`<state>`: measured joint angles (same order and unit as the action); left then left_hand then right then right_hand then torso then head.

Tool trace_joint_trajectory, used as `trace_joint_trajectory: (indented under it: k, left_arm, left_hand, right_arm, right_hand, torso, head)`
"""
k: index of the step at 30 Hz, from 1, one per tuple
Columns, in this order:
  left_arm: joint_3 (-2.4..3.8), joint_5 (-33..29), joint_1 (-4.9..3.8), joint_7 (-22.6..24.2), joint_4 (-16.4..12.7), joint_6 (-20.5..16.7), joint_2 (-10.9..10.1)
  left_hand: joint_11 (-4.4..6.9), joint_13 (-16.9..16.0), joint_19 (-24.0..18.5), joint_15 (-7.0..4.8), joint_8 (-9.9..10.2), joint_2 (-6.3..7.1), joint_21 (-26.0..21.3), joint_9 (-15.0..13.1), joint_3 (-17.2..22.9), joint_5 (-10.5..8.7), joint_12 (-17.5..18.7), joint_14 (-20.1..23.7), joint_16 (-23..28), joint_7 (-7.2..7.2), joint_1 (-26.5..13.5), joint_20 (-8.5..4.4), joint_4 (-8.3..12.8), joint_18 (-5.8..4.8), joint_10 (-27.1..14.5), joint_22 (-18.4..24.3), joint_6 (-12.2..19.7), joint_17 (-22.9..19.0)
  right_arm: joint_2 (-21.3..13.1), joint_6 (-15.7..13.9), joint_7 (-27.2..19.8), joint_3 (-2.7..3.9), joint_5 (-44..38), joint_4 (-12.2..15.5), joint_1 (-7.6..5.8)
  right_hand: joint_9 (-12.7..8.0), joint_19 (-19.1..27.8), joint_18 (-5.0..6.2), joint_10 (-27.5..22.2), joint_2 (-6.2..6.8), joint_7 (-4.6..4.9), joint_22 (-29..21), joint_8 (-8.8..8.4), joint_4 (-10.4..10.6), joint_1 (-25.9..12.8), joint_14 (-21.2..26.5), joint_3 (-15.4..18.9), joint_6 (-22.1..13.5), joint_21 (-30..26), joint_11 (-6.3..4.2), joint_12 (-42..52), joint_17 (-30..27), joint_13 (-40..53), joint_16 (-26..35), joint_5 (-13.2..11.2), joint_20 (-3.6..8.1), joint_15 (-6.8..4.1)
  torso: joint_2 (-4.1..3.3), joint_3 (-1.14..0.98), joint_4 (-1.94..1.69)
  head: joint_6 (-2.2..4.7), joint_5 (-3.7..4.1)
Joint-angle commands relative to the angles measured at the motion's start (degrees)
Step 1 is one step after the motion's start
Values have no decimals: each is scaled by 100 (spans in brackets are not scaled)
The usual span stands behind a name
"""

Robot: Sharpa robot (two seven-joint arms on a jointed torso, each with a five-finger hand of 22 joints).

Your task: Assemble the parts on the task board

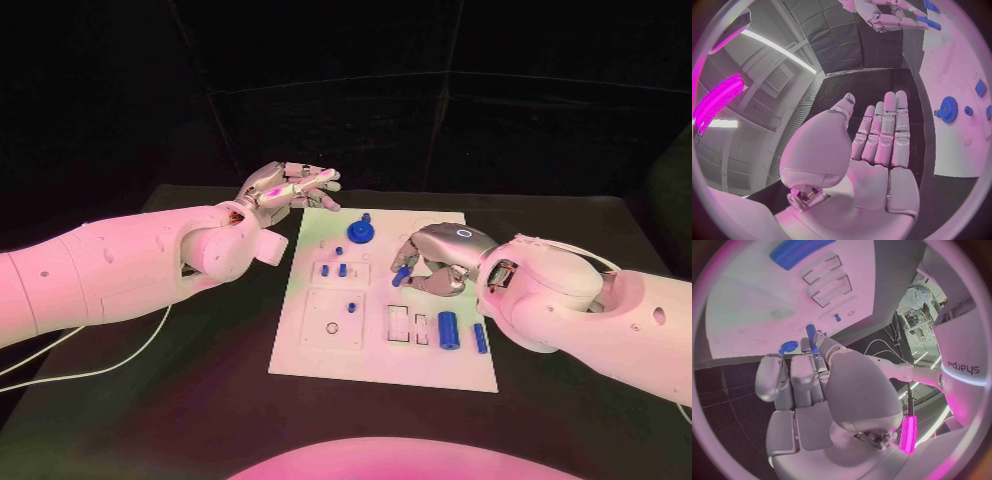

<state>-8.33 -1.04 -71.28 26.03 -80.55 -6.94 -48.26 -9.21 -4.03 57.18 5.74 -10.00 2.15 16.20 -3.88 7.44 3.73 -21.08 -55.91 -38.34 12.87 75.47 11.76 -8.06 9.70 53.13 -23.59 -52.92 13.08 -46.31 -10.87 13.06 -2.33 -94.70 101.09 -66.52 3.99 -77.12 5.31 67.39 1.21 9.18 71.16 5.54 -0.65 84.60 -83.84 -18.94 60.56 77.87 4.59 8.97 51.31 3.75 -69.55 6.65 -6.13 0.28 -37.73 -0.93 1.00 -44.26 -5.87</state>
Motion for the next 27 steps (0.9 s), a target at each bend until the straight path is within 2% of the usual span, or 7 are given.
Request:
trace_joint_trajectory:
  k: [1,5,7,10,14,20,27]
  left_arm:
    - [4,-14,-8,16,9,71,16]
    - [4,-14,-8,18,33,79,37]
    - [4,-14,-8,20,53,80,48]
    - [4,-14,-9,27,83,75,64]
    - [4,-14,-9,30,108,71,82]
    - [5,-14,-10,28,112,74,102]
    - [5,-14,-10,32,117,71,99]
  left_hand:
    - [-8,7,55,-3,-33,-3,-23,2,-31,5,-30,-36,26,-2,75,0,8,76,-31,9,39,-6]
    - [-8,7,55,-2,-34,-4,-25,2,-32,4,-31,-36,27,-1,77,0,8,76,-33,11,40,-6]
    - [-8,7,56,-2,-34,-4,-25,2,-33,4,-31,-36,27,-1,78,0,8,76,-33,12,40,-7]
    - [-8,7,56,-2,-34,-4,-25,2,-33,4,-31,-36,27,-1,78,0,8,76,-33,12,40,-7]
    - [-8,7,56,-2,-34,-4,-25,2,-33,4,-31,-36,27,-1,78,0,8,76,-33,12,40,-7]
    - [-8,7,56,-2,-34,-4,-25,2,-33,4,-31,-36,27,-1,78,0,8,76,-33,12,40,-7]
    - [-8,7,56,-2,-34,-4,-25,2,-33,4,-31,-36,27,-1,78,0,8,76,-33,12,40,-7]
  right_arm:
    - [140,-202,-223,5,67,92,-10]
    - [458,-225,-352,1,-44,80,-4]
    - [598,-232,-408,0,-69,38,13]
    - [795,-240,-489,-2,-91,-23,79]
    - [1049,-203,-592,-3,-102,-138,199]
    - [1332,126,-651,-7,-109,-364,384]
    - [1512,322,-613,-17,-225,-591,500]
  right_hand:
    - [-8,-26,-88,30,16,14,6,-44,4,-25,-32,-53,18,37,31,-30,3,-6,-14,14,-7,-24]
    - [-9,-23,-88,28,22,17,4,-50,2,-30,-30,-65,15,36,33,-41,0,-6,-14,16,-8,-22]
    - [-10,-22,-88,29,28,19,6,-57,0,-36,-29,-84,12,38,36,-54,-1,-6,-15,19,-10,-20]
    - [-10,-19,-87,31,30,21,5,-61,-3,-40,-29,-99,12,38,38,-64,1,-6,-18,23,-12,-18]
    - [-10,-19,-88,35,32,22,8,-66,-6,-43,-29,-117,13,40,39,-73,2,-5,-21,30,-13,-17]
    - [-9,1,-82,52,81,26,-13,-75,-17,-74,-23,-133,18,28,39,-93,-25,-2,-12,42,-16,-14]
    - [-9,8,-79,57,96,24,-20,-79,-21,-84,-20,-139,19,23,41,-101,-34,-1,-8,50,-18,-14]
  torso:
    - [-4,2,-1]
    - [3,2,-11]
    - [2,4,-4]
    - [-2,8,-12]
    - [-2,2,1]
    - [-4,3,0]
    - [-3,0,1]
  head:
    - [-12,-27]
    - [-41,-60]
    - [-50,-90]
    - [-69,-127]
    - [-88,-178]
    - [-133,-236]
    - [-157,-267]
